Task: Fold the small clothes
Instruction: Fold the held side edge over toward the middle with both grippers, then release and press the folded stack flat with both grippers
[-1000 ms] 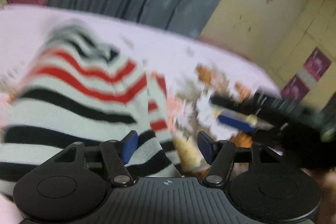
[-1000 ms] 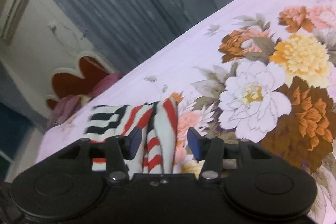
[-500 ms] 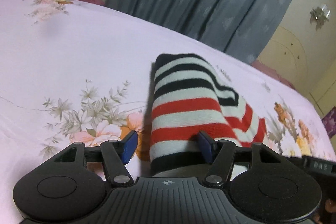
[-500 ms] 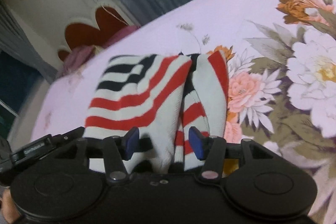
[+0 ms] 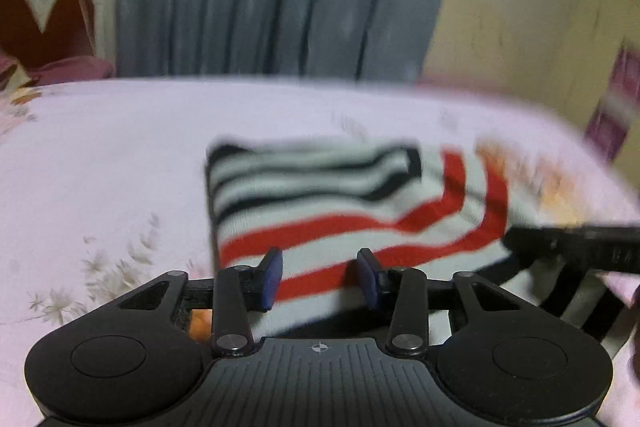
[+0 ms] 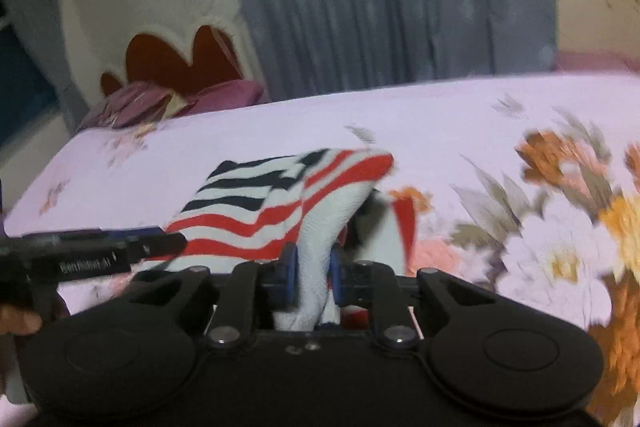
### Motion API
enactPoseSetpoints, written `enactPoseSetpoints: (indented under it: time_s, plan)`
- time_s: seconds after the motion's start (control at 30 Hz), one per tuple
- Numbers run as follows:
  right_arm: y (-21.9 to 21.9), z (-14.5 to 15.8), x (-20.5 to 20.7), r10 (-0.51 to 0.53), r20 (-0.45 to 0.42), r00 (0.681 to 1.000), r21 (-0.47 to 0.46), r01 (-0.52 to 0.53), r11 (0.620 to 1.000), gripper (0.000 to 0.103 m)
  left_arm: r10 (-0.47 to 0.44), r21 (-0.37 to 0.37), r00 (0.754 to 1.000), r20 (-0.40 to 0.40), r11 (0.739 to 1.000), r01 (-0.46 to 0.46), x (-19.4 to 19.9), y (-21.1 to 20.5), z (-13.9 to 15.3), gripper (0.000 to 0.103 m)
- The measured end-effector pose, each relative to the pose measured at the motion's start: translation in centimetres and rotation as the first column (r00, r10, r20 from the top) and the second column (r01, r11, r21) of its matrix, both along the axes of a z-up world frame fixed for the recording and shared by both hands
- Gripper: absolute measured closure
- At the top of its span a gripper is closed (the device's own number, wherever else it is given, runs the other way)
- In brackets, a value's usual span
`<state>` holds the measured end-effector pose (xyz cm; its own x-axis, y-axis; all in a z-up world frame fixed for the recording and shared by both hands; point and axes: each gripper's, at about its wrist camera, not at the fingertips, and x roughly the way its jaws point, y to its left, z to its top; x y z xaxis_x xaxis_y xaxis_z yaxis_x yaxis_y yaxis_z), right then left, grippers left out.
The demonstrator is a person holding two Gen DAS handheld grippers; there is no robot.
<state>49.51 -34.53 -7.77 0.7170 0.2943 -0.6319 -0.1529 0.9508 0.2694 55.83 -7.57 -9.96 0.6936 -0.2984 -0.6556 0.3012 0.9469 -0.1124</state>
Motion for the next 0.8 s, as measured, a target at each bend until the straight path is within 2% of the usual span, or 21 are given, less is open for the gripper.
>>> enactPoseSetpoints:
  time_s: [0.07,0.13,0.17,0.23,0.3,0.33,0.4,0.5,0.53,0.57,0.6,0.7,0.77,0.8]
  plan:
    - [-0.5,-3.5,1.2,-0.016,-0.123,0.992,-0.024,0.014,1.000,0.086,-0.027,0.068,1.000,0.012,0.997,0.026,0.2,-1.4,-0.7,0.062]
    - [-1.4,-4.0,1.2,-0.025,-0.127,0.992,0.034,0.030,0.999,0.085,-0.049,0.107,0.999,0.014,0.993,0.048,0.1,-1.7,-0.3,0.062]
    - [-1.5,-3.6,1.3,-0.020,-0.134,0.991,0.037,0.025,0.999,0.081,-0.059,0.103,0.998,0.010,0.993,0.058,0.2,-1.5,-0.2,0.062]
    - [-1.7,-3.0,1.4,-0.008,-0.131,0.991,0.022,0.011,1.000,0.074,-0.085,0.094,0.996,-0.010,0.992,0.086,0.5,-0.8,0.3,0.062]
    - [-2.1,-1.9,1.4,-0.050,-0.062,0.997,0.014,0.051,0.999,0.072,-0.092,0.064,0.996,0.019,0.994,0.090,1.1,-0.8,1.3,0.062]
    - [-2.6,-1.5,1.9,-0.073,-0.038,0.997,0.028,0.074,0.997,0.072,-0.090,0.038,0.995,0.051,0.995,0.088,1.6,-0.7,1.9,0.062]
    - [-2.8,-0.8,4.0,-0.088,-0.034,0.996,0.034,0.089,0.995,0.077,-0.082,0.028,0.995,0.050,0.996,0.081,3.4,-1.0,2.1,0.062]
    - [-0.8,-0.6,7.1,-0.015,-0.023,1.000,-0.016,0.015,1.000,0.083,-0.082,0.024,0.996,0.019,0.996,0.081,6.5,-2.2,1.1,0.062]
    - [0.3,-1.1,8.0,0.019,-0.039,0.999,-0.071,-0.022,0.997,0.086,-0.088,0.008,0.996,-0.007,0.996,0.088,7.4,-2.6,0.4,0.062]
    - [1.4,-2.3,9.2,0.038,-0.101,0.994,-0.174,-0.055,0.983,0.088,-0.102,0.015,0.993,-0.054,0.995,0.103,8.2,-3.2,-0.9,0.062]
    - [1.6,-3.8,10.0,0.010,-0.154,0.988,-0.252,-0.049,0.966,0.091,-0.113,0.033,0.990,-0.081,0.993,0.116,8.7,-3.8,-1.8,0.060]
    - [0.3,-4.1,10.4,-0.033,-0.171,0.985,-0.203,-0.003,0.979,0.092,-0.112,0.043,0.991,-0.075,0.992,0.115,8.6,-4.2,-1.8,0.059]
    - [0.8,-3.6,10.0,-0.011,-0.160,0.987,-0.251,-0.030,0.968,0.092,-0.115,0.044,0.992,-0.055,0.992,0.117,7.5,-3.9,-1.3,0.059]
    - [0.8,-3.0,9.4,-0.015,-0.147,0.989,-0.240,-0.021,0.971,0.086,-0.137,0.028,0.990,-0.038,0.990,0.138,6.4,-3.5,-0.7,0.059]
